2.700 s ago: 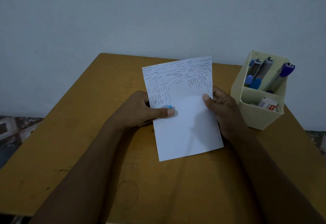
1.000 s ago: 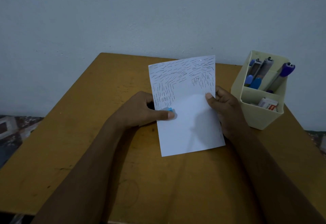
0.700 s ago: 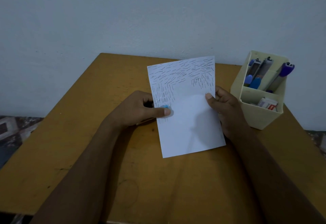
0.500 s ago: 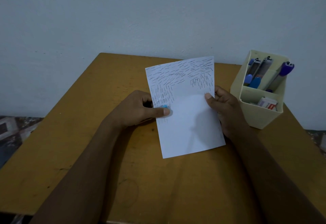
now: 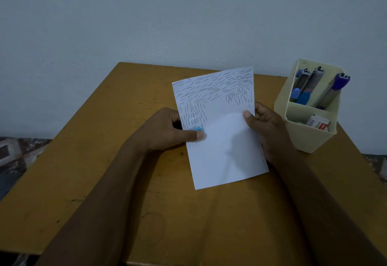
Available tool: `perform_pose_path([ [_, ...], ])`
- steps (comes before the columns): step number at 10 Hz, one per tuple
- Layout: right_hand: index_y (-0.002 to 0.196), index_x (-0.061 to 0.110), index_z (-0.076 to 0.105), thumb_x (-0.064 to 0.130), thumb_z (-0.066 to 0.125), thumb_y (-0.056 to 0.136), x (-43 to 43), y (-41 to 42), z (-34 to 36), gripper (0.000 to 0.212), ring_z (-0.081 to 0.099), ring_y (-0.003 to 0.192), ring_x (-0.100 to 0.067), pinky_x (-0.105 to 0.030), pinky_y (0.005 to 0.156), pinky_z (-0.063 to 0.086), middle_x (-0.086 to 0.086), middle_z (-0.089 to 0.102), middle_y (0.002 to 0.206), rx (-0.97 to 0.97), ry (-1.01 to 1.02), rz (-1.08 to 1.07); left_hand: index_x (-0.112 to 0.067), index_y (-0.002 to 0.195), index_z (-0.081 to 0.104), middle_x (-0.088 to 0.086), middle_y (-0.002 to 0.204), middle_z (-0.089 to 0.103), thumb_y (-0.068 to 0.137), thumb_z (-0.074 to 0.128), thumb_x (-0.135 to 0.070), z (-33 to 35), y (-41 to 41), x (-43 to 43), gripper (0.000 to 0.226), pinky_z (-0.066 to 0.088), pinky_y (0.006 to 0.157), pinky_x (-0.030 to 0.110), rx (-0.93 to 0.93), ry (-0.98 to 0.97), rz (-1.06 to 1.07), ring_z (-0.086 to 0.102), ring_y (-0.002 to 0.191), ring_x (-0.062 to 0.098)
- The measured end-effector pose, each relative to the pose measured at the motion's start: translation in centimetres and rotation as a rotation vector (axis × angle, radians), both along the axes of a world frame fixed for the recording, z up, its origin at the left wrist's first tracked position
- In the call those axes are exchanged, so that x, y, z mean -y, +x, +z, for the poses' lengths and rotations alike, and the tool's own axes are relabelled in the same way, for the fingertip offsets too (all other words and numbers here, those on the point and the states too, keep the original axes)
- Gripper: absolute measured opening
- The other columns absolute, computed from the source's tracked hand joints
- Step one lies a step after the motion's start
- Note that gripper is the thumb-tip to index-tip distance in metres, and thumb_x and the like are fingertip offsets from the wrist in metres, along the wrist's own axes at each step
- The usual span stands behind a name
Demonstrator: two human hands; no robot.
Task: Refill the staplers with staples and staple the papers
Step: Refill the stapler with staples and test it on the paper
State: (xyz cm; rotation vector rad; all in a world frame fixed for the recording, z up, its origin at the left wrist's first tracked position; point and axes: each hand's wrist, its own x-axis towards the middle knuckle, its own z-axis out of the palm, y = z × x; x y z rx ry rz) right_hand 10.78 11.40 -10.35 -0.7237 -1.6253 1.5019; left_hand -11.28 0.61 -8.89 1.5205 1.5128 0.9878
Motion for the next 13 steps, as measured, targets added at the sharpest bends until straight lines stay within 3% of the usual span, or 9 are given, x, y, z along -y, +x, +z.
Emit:
perform_pose_path([
  [1,0.114,0.022,0.060,0.009,0.045,0.096,0.04,-0.04,0.00,0.027,0.065,0.104,-0.016,-0.027,0.082,0.054,0.004,0.069,0.113,-0.002,-0.001,0.011,-0.027,0.101,0.071,-0.016,0.104,0.073,0.079,0.074,-0.029,0.01,-0.01,-0.01,0.022,0.057,0.074,0.025,0.009,-0.008,-0.002,0.070,0.091,0.006],
  [2,0.114,0.022,0.060,0.008,0.045,0.096,0.02,-0.06,0.06,0.027,0.065,0.103,-0.015,-0.023,0.079,0.053,0.006,0.069,0.112,-0.009,-0.006,0.016,-0.025,0.100,0.072,-0.015,0.102,0.073,0.074,0.073,-0.038,0.16,-0.12,-0.06,0.028,0.056,0.070,0.038,0.013,-0.021,-0.014,0.071,0.085,0.027],
  [3,0.115,0.020,0.060,0.008,0.045,0.096,0.02,-0.02,0.05,0.027,0.065,0.103,-0.016,-0.024,0.078,0.054,0.004,0.069,0.113,-0.017,-0.024,0.022,-0.020,0.102,0.071,-0.012,0.102,0.073,0.082,0.068,-0.028,0.40,-0.02,0.11,0.022,0.046,0.057,0.013,0.072,-0.034,-0.030,0.068,0.067,0.004],
  [4,0.115,0.020,0.060,0.009,0.045,0.096,-0.09,-0.01,-0.03,0.026,0.065,0.103,-0.017,-0.024,0.078,0.054,0.004,0.069,0.113,-0.012,-0.041,0.020,-0.021,0.104,0.071,-0.013,0.108,0.072,0.081,0.067,-0.033,0.19,-0.33,-0.02,0.026,0.049,0.066,0.017,0.076,-0.059,-0.026,0.070,0.087,0.004],
  [5,0.116,0.019,0.059,0.010,0.045,0.096,-0.15,0.05,-0.05,0.027,0.065,0.103,-0.016,-0.025,0.078,0.054,0.004,0.068,0.113,-0.013,-0.049,0.024,-0.021,0.107,0.072,-0.012,0.113,0.070,0.079,0.072,-0.048,0.11,-0.67,0.07,0.039,0.051,0.087,0.053,0.058,-0.068,-0.022,0.065,0.105,0.033],
  [6,0.119,0.016,0.058,0.010,0.045,0.096,-0.26,0.08,-0.18,0.027,0.065,0.103,-0.017,-0.025,0.078,0.054,0.003,0.068,0.114,-0.012,-0.057,0.019,-0.023,0.104,0.073,-0.016,0.113,0.070,0.078,0.071,-0.048,0.15,-0.71,0.13,0.036,0.048,0.090,0.056,0.065,-0.058,-0.026,0.065,0.104,0.033],
  [8,0.120,0.016,0.058,0.010,0.045,0.096,-0.28,0.05,-0.23,0.028,0.065,0.104,-0.018,-0.026,0.080,0.055,0.001,0.068,0.115,-0.017,-0.060,0.019,-0.025,0.082,0.075,-0.007,0.090,0.075,0.080,0.067,-0.040,0.13,-0.51,-0.13,0.017,0.040,0.061,0.034,0.056,-0.014,-0.013,0.056,0.069,0.039],
  [11,0.118,0.017,0.059,0.011,0.045,0.096,-0.21,0.13,-0.16,0.027,0.065,0.104,-0.019,-0.028,0.081,0.055,0.001,0.068,0.115,-0.016,-0.061,0.024,-0.016,0.102,0.071,-0.010,0.098,0.074,0.080,0.068,-0.036,-0.20,-0.50,-0.20,0.029,0.039,0.051,0.019,-0.001,-0.039,-0.023,0.057,0.057,0.015],
  [13,0.117,0.019,0.059,0.011,0.045,0.096,-0.19,0.03,-0.14,0.027,0.065,0.104,-0.018,-0.028,0.081,0.055,0.002,0.068,0.114,-0.012,-0.054,0.026,-0.016,0.106,0.070,-0.005,0.105,0.073,0.083,0.070,-0.032,-0.42,-0.45,-0.21,0.028,0.041,0.056,0.029,0.025,-0.015,-0.020,0.057,0.064,0.020],
])
